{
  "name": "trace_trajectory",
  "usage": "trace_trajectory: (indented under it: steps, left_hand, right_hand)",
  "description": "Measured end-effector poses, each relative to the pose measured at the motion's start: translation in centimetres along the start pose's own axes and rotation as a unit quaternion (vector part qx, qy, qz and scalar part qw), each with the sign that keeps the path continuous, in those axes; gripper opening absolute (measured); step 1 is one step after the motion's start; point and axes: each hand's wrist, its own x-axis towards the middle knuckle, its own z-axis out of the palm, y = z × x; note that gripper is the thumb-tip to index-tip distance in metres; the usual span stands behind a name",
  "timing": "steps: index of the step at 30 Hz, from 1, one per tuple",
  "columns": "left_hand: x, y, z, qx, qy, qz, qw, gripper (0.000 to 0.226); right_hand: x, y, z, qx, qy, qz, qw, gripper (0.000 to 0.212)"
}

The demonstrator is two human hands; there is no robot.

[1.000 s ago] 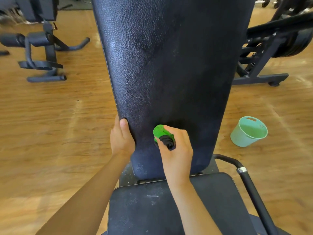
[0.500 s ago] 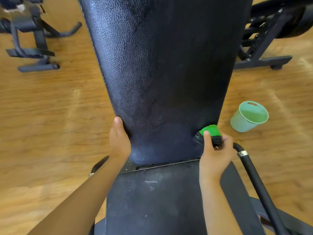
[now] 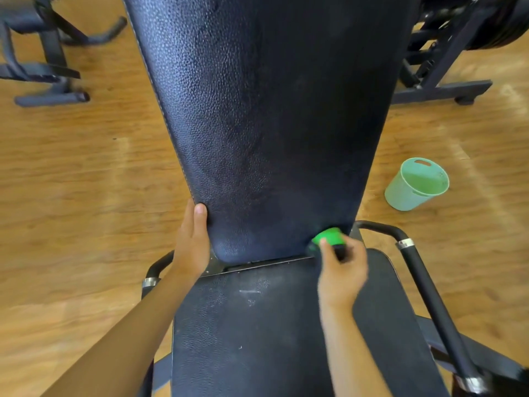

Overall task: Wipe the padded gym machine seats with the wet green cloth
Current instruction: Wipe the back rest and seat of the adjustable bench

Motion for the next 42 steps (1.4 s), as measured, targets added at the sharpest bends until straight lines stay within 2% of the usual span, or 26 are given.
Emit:
trace_trajectory:
  steps: [2,8,12,15,18,20,23,26,34,38,42]
  left_hand:
    - [-0.1,0.0,0.0,-0.001,0.009,0.005,1.0,0.07]
    - [-0.6,0.6,0.5,0.003,0.024,-0.004,1.0,0.04]
    - [-0.6,0.6,0.4,-0.012,0.007,-0.004,1.0,0.041]
    - [-0.8,0.9,0.5,0.0,0.011,0.0,1.0,0.031]
    - [-0.9,0.9,0.7,-0.004,0.007,0.003,1.0,0.032]
    - [-0.6,0.6,0.6,-0.004,0.007,0.004,1.0,0.033]
    - [-0.6,0.7,0.7,-0.007,0.016,0.004,1.0,0.032]
    - [-1.0,1.1,1.2,-0.02,0.016,-0.007,1.0,0.03]
    - [-1.1,1.4,1.6,-0.034,0.028,-0.006,0.999,0.032]
    - [-1.2,1.0,1.9,-0.031,0.048,-0.005,0.998,0.031]
    - [-1.1,0.7,2.0,-0.027,0.072,-0.016,0.997,0.039]
  right_hand:
    - [3.2,-1.3,-1.3,-0.004,0.028,-0.008,1.0,0.02]
    - [5.2,-3.5,-2.2,0.024,0.011,-0.044,0.999,0.022]
    - [3.9,-4.0,-1.0,0.007,-0.016,-0.085,0.996,0.022]
    - [2.3,-0.7,-1.1,-0.049,-0.007,-0.042,0.998,0.015]
    - [1.1,2.7,-1.8,-0.096,-0.018,0.048,0.994,0.016]
    - [1.3,2.5,-1.7,-0.091,-0.001,0.063,0.994,0.015]
    - [2.4,-1.6,-0.8,0.005,0.016,0.004,1.0,0.017]
    - [3.4,-4.3,0.2,0.025,-0.001,-0.068,0.997,0.019]
    - [3.3,-1.8,0.0,0.022,-0.018,-0.087,0.996,0.022]
    - [3.1,0.6,-0.8,-0.009,-0.03,-0.049,0.998,0.021]
    - [2.5,3.7,-2.3,-0.056,-0.044,0.054,0.996,0.02]
